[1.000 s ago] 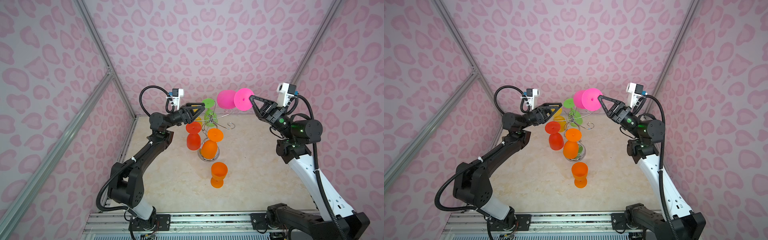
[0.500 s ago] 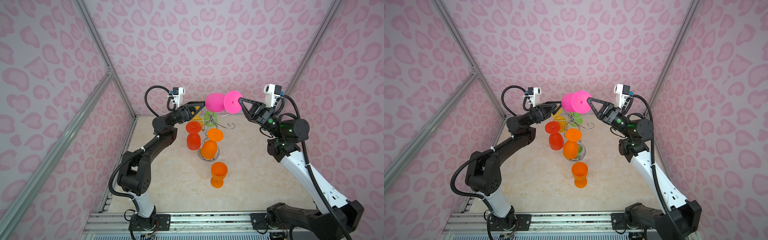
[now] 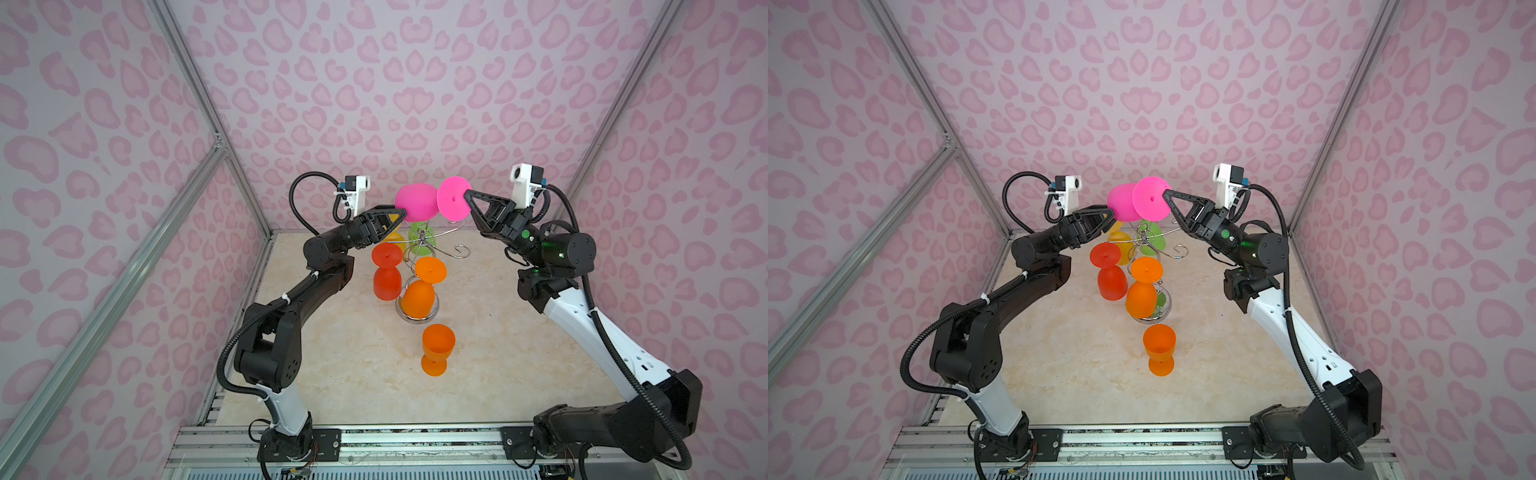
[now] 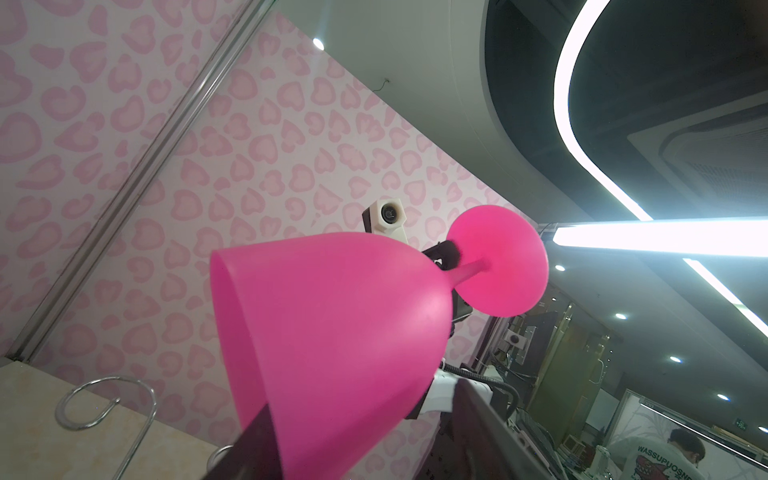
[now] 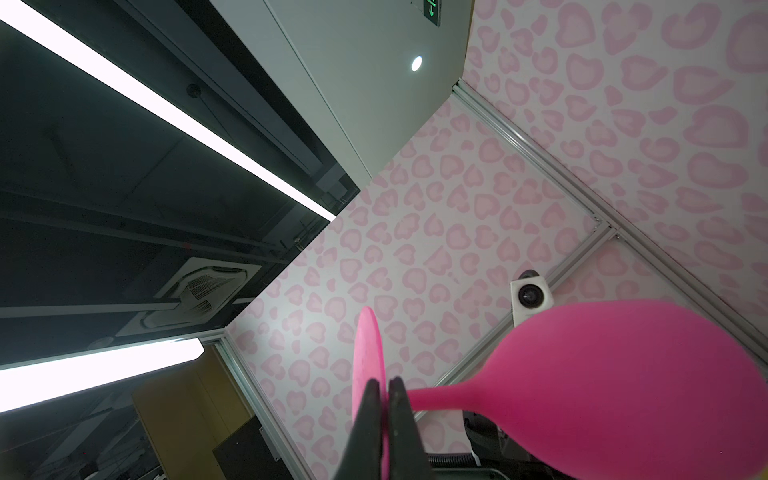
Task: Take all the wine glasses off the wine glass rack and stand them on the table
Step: 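Bring the pink glass toward the left gripper while the left gripper grasps its bowl, then open the right gripper and draw it back while the left gripper holds the glass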
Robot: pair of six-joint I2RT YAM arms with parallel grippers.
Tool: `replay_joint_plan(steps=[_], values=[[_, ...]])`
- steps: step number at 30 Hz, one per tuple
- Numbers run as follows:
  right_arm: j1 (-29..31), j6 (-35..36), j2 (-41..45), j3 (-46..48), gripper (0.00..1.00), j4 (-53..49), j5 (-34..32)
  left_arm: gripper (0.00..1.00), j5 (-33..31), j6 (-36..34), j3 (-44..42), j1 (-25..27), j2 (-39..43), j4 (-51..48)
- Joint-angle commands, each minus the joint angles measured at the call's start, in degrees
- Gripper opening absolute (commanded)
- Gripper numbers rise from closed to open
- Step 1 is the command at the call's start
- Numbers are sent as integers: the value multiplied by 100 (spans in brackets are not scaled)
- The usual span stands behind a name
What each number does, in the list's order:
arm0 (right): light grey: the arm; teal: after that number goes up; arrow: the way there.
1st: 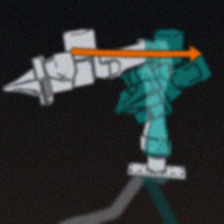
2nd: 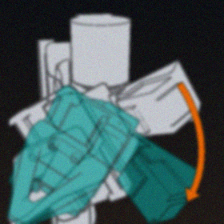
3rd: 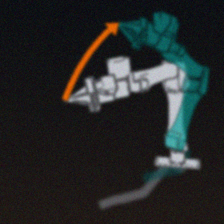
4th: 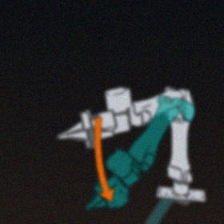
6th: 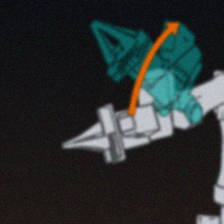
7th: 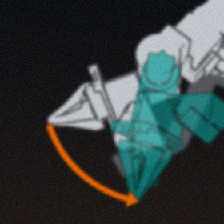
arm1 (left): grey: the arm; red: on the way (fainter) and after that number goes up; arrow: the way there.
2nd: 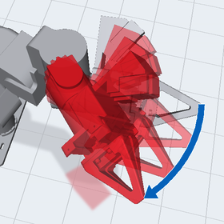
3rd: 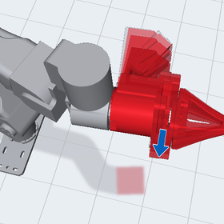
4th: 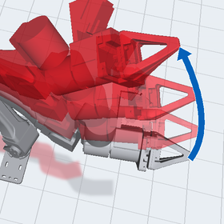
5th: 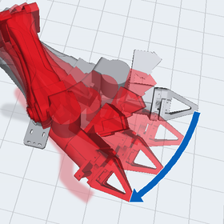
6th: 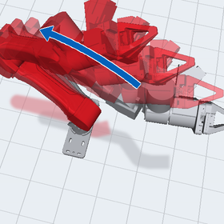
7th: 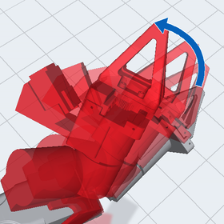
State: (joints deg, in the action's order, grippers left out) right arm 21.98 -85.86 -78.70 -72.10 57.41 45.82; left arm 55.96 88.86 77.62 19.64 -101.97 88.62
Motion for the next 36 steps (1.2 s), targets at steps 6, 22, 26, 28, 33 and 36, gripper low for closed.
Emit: replay_joint_plan(steps=[6,22,26,28,33,36], values=[[-244,-1171,-570,16,0,1608,-154,44,151,44,-19,1,142,279],[-613,-2602,-1348,35,0,3152,-375,10,169,101,-19,-4,230,279],[-679,-2609,-1372,29,3,3182,-339,4,187,114,-19,-4,283,279],[-728,-2602,-1386,38,10,3176,-321,1,210,115,-19,-2,313,279],[-869,-2551,-1356,73,23,3180,-276,1,328,97,-19,13,422,279],[-971,-2465,-1291,86,34,3094,-191,1,403,50,-19,11,515,246]])
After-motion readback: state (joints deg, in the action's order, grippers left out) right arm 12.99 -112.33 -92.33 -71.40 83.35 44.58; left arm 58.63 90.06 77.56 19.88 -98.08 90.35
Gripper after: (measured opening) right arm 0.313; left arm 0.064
